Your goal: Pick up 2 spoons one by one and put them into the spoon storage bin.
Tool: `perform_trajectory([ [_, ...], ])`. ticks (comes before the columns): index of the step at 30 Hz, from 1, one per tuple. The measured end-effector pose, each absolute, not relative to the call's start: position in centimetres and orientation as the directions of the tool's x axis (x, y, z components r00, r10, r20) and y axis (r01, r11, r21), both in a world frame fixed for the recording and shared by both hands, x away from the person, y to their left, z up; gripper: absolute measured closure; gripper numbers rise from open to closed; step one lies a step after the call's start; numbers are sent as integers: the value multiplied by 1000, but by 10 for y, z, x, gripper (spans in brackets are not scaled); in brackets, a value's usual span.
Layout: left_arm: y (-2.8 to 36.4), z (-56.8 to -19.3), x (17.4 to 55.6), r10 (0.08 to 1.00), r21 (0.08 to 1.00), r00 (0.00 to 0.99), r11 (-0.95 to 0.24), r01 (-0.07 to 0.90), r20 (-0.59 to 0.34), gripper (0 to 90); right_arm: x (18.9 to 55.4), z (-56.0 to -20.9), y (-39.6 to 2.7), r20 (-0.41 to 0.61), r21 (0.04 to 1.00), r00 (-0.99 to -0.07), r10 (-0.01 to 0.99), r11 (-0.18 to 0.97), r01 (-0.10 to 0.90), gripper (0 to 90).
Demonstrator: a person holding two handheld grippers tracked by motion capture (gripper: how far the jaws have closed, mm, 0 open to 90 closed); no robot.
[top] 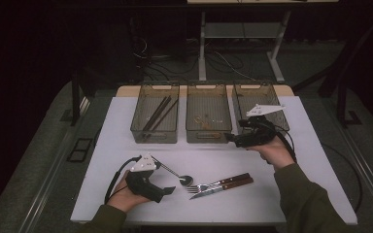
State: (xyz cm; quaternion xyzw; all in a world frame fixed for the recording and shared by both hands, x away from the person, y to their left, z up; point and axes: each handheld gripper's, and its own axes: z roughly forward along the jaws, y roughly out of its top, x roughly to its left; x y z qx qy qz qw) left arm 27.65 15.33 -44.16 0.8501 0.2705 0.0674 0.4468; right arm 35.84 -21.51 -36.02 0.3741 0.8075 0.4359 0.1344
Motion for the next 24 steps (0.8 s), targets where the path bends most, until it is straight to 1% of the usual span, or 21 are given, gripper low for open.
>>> perform_trajectory([
  [2,154,-441,277,518,797,846,-457,395,-123,0,353,-363,-216,108,805,-683,722,340,486,144],
  [5,153,-442,276,523,795,842,-452,404,-131,0,347,-368,-218,97,800,-677,729,348,489,106],
  [19,154,-441,276,523,798,842,-449,402,-130,0,317,-402,-236,65,793,-657,751,361,491,107],
  [24,154,-440,275,524,799,842,-450,399,-126,0,302,-415,-245,76,795,-663,745,356,491,107],
])
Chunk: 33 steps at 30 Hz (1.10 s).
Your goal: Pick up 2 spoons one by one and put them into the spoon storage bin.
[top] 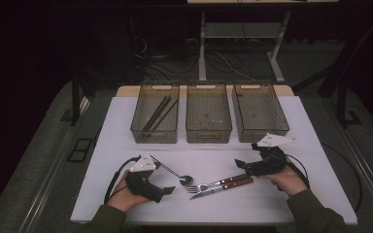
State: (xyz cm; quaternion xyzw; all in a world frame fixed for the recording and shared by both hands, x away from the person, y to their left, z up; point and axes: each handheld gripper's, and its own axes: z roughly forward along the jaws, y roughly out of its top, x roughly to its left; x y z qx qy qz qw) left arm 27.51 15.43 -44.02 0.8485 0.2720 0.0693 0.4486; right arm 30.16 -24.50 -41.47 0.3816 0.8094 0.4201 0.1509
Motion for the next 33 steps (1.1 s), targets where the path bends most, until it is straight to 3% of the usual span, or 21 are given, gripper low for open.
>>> perform_trajectory([
  [18,156,-439,276,522,791,845,-466,395,-115,0,264,-444,-279,112,789,-654,748,333,516,107],
  [22,157,-436,277,535,793,837,-457,403,-117,35,260,-446,-288,119,786,-639,760,321,528,107],
  [27,161,-427,283,557,799,824,-449,400,-99,190,263,-446,-286,119,789,-633,765,314,528,107],
  [33,157,-423,298,561,797,825,-463,387,-75,518,263,-446,-285,121,788,-634,764,314,529,107],
])
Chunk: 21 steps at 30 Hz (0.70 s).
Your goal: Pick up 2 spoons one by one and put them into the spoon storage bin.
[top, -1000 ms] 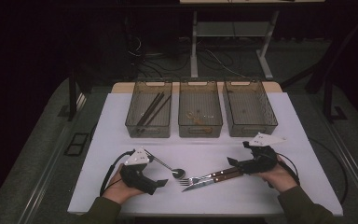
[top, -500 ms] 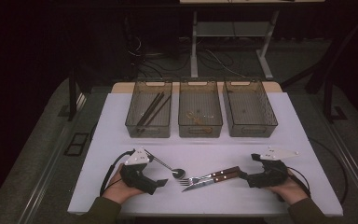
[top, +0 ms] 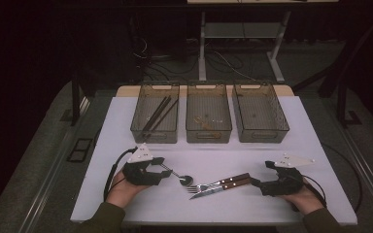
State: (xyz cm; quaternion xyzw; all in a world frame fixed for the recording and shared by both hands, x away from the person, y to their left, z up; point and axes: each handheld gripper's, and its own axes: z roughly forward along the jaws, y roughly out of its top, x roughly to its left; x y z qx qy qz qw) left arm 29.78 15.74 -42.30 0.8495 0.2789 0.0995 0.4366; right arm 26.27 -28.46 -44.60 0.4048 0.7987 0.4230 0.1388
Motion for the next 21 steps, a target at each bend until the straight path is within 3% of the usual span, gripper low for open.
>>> perform_trajectory([
  [2,154,-424,305,551,784,831,-480,393,-79,630,263,-446,-285,123,788,-632,765,311,531,107],
  [9,142,-437,327,519,726,846,-535,431,-120,899,264,-446,-286,122,788,-623,773,307,534,107],
  [21,137,-445,329,507,679,856,-593,433,-102,900,263,-446,-287,117,785,-620,776,310,536,107],
])
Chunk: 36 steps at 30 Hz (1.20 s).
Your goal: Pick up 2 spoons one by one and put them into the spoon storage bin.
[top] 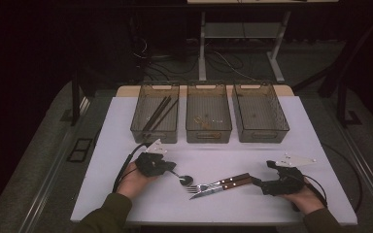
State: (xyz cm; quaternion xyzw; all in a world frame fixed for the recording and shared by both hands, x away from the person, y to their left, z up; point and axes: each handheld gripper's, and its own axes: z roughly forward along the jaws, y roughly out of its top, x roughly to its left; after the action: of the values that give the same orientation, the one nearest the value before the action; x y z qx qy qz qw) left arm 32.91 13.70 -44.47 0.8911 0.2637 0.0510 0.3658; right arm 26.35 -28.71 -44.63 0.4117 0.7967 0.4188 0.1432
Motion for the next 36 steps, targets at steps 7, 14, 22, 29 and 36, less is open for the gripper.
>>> perform_trajectory([
  [7,137,-445,329,501,671,860,-607,426,-94,900,264,-446,-288,117,784,-618,777,310,538,107],
  [14,138,-444,328,504,655,857,-613,442,-106,900,263,-447,-287,113,781,-620,776,317,538,107],
  [22,141,-442,322,502,637,859,-632,442,-98,900,263,-446,-288,111,780,-620,777,319,539,107],
  [29,144,-440,316,507,626,855,-633,456,-111,900,263,-446,-287,107,778,-623,775,325,537,107],
  [36,149,-439,310,511,620,850,-626,472,-130,900,262,-446,-287,105,779,-623,775,326,536,107],
])
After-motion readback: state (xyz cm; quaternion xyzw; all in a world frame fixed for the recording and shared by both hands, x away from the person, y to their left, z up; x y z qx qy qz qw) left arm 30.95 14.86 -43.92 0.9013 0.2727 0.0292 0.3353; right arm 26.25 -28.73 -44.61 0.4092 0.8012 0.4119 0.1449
